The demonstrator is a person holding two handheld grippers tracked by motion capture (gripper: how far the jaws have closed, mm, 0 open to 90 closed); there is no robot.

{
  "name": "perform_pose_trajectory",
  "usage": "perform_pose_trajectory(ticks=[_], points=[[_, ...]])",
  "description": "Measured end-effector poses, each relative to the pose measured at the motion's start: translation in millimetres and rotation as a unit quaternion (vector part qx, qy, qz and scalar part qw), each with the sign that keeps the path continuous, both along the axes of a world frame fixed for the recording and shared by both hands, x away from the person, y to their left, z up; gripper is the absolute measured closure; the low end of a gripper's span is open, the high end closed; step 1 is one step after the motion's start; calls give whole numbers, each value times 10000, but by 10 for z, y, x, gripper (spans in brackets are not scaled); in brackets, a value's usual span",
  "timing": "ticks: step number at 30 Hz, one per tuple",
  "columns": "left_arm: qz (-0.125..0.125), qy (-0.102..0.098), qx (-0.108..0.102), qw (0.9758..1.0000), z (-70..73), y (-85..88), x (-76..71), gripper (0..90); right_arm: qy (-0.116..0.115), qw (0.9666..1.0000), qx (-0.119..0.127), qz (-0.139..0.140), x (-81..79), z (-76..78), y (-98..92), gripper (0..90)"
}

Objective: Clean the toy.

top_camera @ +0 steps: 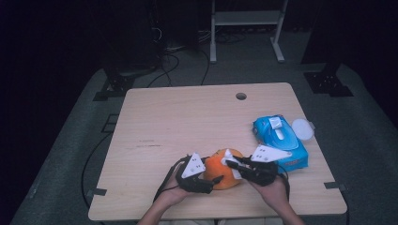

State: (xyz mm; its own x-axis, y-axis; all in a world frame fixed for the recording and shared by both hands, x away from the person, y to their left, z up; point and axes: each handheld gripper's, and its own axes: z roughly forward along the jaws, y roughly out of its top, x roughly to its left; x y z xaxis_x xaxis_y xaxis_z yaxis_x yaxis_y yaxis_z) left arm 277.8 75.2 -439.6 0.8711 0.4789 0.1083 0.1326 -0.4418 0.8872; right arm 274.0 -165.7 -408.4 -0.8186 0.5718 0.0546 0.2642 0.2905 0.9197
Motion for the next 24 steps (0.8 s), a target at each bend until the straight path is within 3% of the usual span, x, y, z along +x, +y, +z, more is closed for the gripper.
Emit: perform_pose_trajectory(ticks=[2,5,7,9,11,12,13,15,19,21,23,24], points=[[42,-183,127,9997,33,15,-9,327,-121,9998,-103,87,-25,25,69,772],[158,-389,203,9989,90,39,-5,348,75,9999,109,-107,56,25,-38,772],[56,-281,119,9995,62,37,7,337,202,9993,87,-287,118,-34,-112,772],[-12,-125,32,9999,38,24,17,266,373,9987,195,-280,132,-85,-128,771],[-17,100,-143,9998,34,32,36,184,347,9991,177,-152,94,-55,-69,772],[-28,178,-251,9995,29,48,44,190,323,9992,218,-18,70,-28,-32,772],[-41,129,-241,9996,23,51,40,236,260,9994,215,123,38,3,21,771],[-76,-23,-105,9999,20,49,12,282,102,9998,89,151,17,33,72,772],[-214,-138,-6,9997,25,24,-29,302,91,9999,3,-145,78,10,-32,770],[-243,-6,-160,9996,31,33,-8,278,127,9994,-37,-326,122,-40,-109,771],[-61,401,-578,9975,61,65,53,200,189,9990,-54,-398,140,-81,-153,772],[41,570,-676,9961,72,80,81,181,204,9989,-49,-410,137,-89,-157,773]])
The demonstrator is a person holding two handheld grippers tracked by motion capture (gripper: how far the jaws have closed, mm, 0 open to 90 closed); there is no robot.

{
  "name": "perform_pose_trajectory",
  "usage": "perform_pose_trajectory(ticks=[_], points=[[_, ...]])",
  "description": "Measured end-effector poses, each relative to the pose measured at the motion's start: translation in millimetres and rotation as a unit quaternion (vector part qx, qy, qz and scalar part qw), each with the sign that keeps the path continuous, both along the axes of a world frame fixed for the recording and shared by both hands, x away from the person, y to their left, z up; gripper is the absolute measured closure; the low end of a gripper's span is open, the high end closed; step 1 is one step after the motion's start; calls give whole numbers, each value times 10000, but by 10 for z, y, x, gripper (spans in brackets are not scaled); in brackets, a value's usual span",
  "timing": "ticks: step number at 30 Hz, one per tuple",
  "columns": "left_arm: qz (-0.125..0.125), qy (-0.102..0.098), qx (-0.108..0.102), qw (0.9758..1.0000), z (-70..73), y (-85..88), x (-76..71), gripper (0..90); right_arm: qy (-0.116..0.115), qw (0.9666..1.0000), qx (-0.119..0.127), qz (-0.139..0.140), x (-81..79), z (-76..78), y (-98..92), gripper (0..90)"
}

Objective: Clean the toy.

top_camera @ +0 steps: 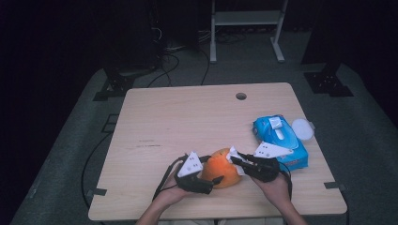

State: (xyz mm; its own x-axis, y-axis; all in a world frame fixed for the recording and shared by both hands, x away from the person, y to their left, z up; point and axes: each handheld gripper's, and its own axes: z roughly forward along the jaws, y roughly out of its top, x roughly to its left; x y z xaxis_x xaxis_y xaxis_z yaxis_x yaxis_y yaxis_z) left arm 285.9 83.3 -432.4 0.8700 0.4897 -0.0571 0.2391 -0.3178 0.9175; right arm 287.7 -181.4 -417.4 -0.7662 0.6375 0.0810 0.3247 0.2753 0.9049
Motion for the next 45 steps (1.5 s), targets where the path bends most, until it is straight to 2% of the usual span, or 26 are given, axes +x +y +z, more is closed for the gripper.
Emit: perform_pose_trajectory(ticks=[1,2,4,7,9,11,13,15,17,19,22,24,27,29,31,34,35,38,39,42,45], points=[[19,50,17,10000,-5,7,10,181,18,10000,22,15,-10,1,10,773],[-32,-23,108,9999,-22,9,6,194,25,10000,37,58,-29,11,33,773],[-110,-117,148,9998,-55,10,-19,252,-28,9998,41,186,-83,50,111,773],[-242,-454,425,9978,-29,-10,-71,348,-238,9990,-8,389,-147,118,207,773],[-332,-602,535,9962,-23,-29,-95,379,-239,9991,-2,352,-137,141,193,773],[-422,-664,599,9951,-19,-35,-108,391,-196,9997,-56,167,-93,142,128,774],[-385,-630,543,9958,-22,-30,-99,375,-97,9999,-80,-6,-42,111,49,774],[-287,-490,400,9976,-30,-34,-73,279,33,10000,-25,-34,-12,65,0,776],[-309,-417,395,9979,-41,-36,-65,254,51,10000,-1,0,-28,69,23,776],[-409,-412,445,9973,-39,-32,-74,307,-4,9999,-20,171,-95,121,107,776],[-552,-594,656,9945,-31,-71,-129,346,-32,9991,19,427,-177,164,215,776],[-593,-683,738,9932,-27,-85,-152,361,-121,9987,-56,485,-201,179,263,776],[-592,-578,617,9947,-29,-62,-140,361,-118,9995,-91,287,-148,179,184,776],[-457,-435,412,9972,-21,-48,-118,304,-143,9994,-313,86,-88,139,111,776],[-374,-331,332,9982,-18,-56,-99,276,71,9998,-164,34,-35,96,36,776],[-309,-419,429,9977,-23,-93,-113,291,56,9999,-137,79,-70,130,69,775],[-280,-460,478,9974,-13,-98,-118,314,-12,9998,-89,166,-103,155,107,775],[-306,-789,695,9940,58,-119,-147,392,-156,9992,-30,372,-168,211,186,775],[-300,-829,746,9933,71,-121,-151,403,-189,9990,-31,412,-179,226,205,774],[-237,-683,583,9957,52,-101,-130,380,-100,9994,-41,337,-170,202,206,776],[-146,-325,319,9989,47,-98,-101,230,33,9997,-54,254,-146,138,207,776]])
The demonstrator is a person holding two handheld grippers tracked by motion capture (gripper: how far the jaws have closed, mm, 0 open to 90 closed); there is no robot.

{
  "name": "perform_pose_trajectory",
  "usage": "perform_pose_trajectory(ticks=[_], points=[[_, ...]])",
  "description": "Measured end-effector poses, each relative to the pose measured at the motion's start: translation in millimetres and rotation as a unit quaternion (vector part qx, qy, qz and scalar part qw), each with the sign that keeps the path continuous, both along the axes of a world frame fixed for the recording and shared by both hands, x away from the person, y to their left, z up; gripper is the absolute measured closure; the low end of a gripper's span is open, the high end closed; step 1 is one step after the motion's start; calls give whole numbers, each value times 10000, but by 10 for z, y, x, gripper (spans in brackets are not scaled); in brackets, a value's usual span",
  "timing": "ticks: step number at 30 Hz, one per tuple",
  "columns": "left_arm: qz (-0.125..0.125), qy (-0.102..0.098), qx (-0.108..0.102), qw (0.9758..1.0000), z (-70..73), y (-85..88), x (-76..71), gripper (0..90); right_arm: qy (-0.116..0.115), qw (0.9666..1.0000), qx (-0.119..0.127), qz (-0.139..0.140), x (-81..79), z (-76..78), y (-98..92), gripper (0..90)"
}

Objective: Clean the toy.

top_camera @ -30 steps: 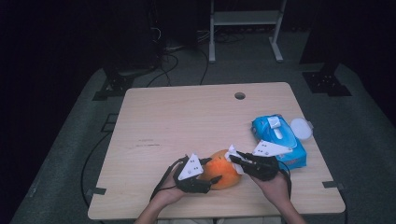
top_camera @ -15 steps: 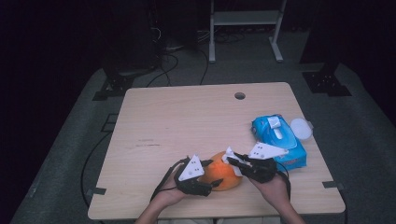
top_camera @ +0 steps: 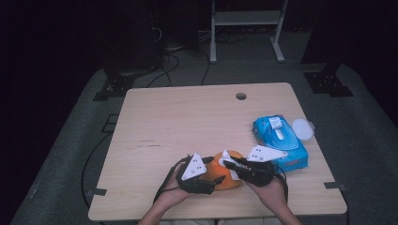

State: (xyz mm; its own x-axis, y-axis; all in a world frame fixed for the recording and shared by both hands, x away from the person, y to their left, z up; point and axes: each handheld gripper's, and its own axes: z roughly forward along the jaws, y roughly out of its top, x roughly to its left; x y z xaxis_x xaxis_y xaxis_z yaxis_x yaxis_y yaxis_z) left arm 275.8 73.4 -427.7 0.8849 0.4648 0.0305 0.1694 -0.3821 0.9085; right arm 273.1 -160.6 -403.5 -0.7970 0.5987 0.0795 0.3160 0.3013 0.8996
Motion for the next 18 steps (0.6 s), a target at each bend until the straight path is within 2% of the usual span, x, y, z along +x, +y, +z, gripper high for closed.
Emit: perform_pose_trajectory(ticks=[1,3,4,5,7,9,11,12,13,15,16,18], points=[[-4,144,-38,9999,-10,-6,11,201,39,10000,32,41,-1,-4,13,776],[-75,148,0,9999,-57,-19,-4,229,22,9999,57,113,-36,24,66,775],[-178,64,22,9998,-76,-24,-21,278,-18,9998,40,172,-58,41,96,775],[-291,-71,131,9995,-79,-33,-42,316,-45,9997,32,243,-74,54,120,775],[-348,-152,209,9991,-65,-46,-62,351,-136,9996,-43,250,-93,67,148,776],[-401,-243,269,9985,-57,-26,-59,376,-180,9997,-74,160,-62,69,108,775],[-401,-255,273,9985,-53,7,-44,386,-205,9997,-135,-75,2,52,11,776],[-402,-253,274,9985,-48,34,-28,386,-155,9996,-130,-207,48,26,-53,776],[-382,-221,249,9987,-47,60,-10,385,-12,9995,-51,-312,92,-5,-125,776],[-351,-155,110,9992,-66,88,18,352,167,9988,19,-465,145,-71,-232,775],[-271,-100,35,9996,-78,84,24,296,177,9986,42,-498,145,-90,-251,776],[-228,3,77,9997,-100,72,35,199,95,9990,49,-423,96,-69,-195,775]])
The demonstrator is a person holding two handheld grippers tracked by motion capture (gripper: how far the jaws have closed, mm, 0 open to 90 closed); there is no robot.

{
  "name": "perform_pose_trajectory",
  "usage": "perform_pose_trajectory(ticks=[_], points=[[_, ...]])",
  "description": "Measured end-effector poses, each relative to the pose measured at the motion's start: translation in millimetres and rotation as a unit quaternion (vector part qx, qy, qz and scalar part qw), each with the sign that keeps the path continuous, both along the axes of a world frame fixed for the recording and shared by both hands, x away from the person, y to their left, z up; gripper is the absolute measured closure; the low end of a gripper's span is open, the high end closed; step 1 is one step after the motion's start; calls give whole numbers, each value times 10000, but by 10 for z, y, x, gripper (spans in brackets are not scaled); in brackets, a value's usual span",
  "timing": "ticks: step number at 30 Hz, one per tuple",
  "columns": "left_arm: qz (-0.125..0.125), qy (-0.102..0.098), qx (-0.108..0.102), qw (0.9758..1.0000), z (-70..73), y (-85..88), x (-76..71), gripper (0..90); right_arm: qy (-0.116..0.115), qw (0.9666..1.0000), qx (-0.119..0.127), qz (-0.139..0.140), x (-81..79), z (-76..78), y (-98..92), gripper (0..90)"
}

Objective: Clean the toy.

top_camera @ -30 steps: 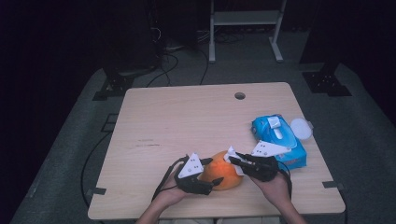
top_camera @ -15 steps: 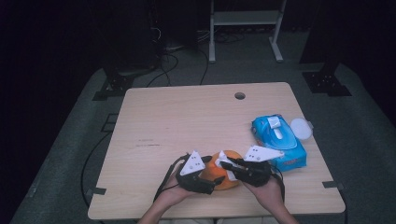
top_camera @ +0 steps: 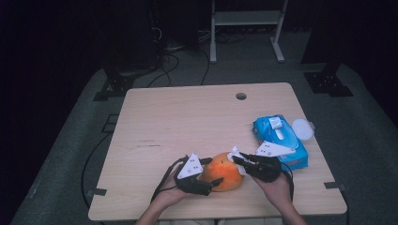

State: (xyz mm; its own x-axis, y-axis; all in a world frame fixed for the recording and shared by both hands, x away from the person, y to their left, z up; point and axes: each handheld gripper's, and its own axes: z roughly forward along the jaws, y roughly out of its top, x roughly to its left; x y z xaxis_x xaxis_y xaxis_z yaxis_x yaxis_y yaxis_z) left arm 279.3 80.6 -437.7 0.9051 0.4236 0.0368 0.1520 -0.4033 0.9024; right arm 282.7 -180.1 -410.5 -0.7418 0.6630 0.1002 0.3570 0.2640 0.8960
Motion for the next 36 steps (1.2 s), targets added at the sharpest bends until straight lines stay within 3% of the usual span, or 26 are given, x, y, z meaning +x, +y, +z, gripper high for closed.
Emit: perform_pose_trajectory(ticks=[2,4,7,9,11,14,16,19,26,28,32,36], points=[[-47,-27,28,10000,3,3,-9,200,-106,9998,62,166,-53,39,72,775],[-81,-78,153,9998,29,17,-28,258,-206,9994,7,264,-77,58,126,774],[-104,-139,259,9995,70,51,-43,333,-151,9997,-1,173,-35,22,83,775],[-105,-38,0,9999,103,76,-43,299,-50,10000,21,24,8,-14,33,775],[-63,-50,-86,9999,143,73,-47,239,14,9999,92,-74,9,-18,20,775],[-148,-55,-64,9999,143,32,-55,245,24,9993,285,231,-75,28,120,774],[-170,-96,47,9998,115,35,-69,326,-119,9990,140,400,-129,65,214,774],[-132,-56,69,9999,95,42,-75,388,-112,9995,95,277,-76,17,157,774],[-184,-29,3,9998,54,77,-54,396,275,9987,95,-411,130,-185,-143,773],[-238,-27,-13,9997,40,67,-50,391,295,9987,215,-363,114,-172,-126,773],[-267,-35,-42,9996,31,55,-54,386,125,9993,354,-67,44,-84,-45,772],[-313,-13,-68,9995,22,62,-67,383,224,9992,278,-167,103,-146,-99,772]])
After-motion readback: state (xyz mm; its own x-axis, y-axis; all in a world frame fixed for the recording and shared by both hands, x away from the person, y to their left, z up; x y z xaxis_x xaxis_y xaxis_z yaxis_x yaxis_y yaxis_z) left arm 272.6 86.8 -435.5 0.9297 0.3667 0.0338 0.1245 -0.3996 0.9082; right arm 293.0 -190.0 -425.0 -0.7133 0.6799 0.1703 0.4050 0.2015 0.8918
